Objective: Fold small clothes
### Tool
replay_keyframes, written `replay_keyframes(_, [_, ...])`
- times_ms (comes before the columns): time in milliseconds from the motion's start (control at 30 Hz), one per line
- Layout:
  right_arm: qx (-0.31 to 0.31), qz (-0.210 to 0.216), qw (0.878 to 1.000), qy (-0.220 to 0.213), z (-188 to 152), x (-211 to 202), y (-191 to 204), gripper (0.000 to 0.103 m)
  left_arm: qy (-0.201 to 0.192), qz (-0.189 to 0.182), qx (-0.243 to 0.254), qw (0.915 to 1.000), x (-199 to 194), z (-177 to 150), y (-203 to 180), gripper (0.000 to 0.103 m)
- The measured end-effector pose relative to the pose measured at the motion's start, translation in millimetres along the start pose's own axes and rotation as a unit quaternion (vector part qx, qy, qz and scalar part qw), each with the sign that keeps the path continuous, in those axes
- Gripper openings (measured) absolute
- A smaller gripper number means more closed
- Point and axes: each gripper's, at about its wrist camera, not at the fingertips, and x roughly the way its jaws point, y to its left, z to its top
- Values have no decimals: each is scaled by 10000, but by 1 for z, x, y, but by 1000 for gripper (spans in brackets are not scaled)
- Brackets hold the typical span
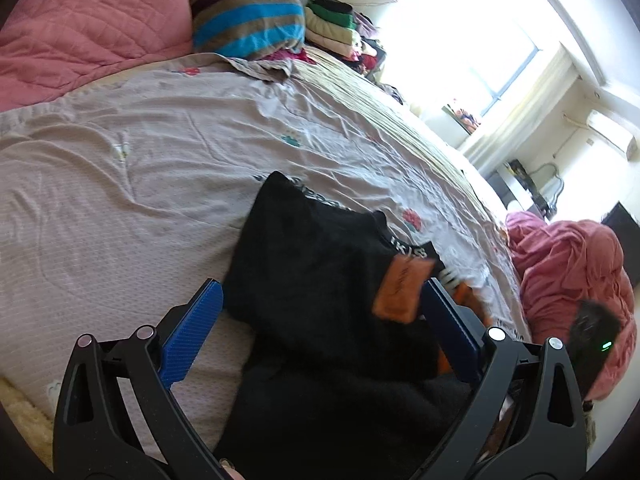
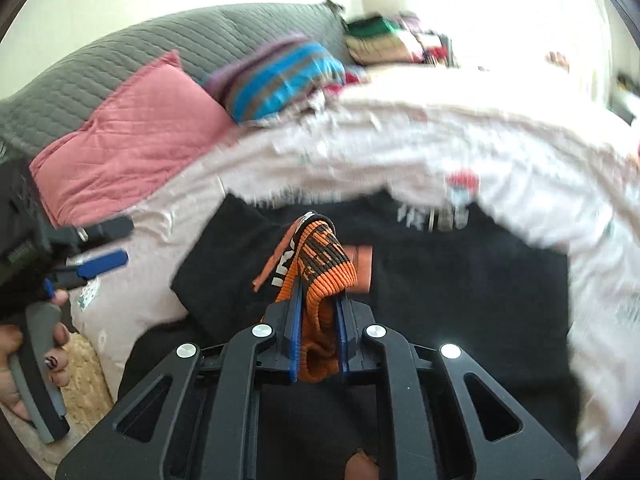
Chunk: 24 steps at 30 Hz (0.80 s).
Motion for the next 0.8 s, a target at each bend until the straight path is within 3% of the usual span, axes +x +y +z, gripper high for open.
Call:
replay_keyframes(133, [-427,-331,9981,-299,23,-13,-6,12,28,58,-9,10000,-1,2,6,92])
replay_keyframes(300, [-405,-885,9942,-467,32,-23,-40,12,28,136,49,9999,-1,3,6,92])
replay_keyframes(467, [-190,-1393,9894,-365,16,-24,-76,12,70,206,150,9997,1,2,4,92])
replay_keyframes(800, [182,-1659,9860,-3,-23,-8,-106,12,274,292,539,9977,21,-5,-19,92])
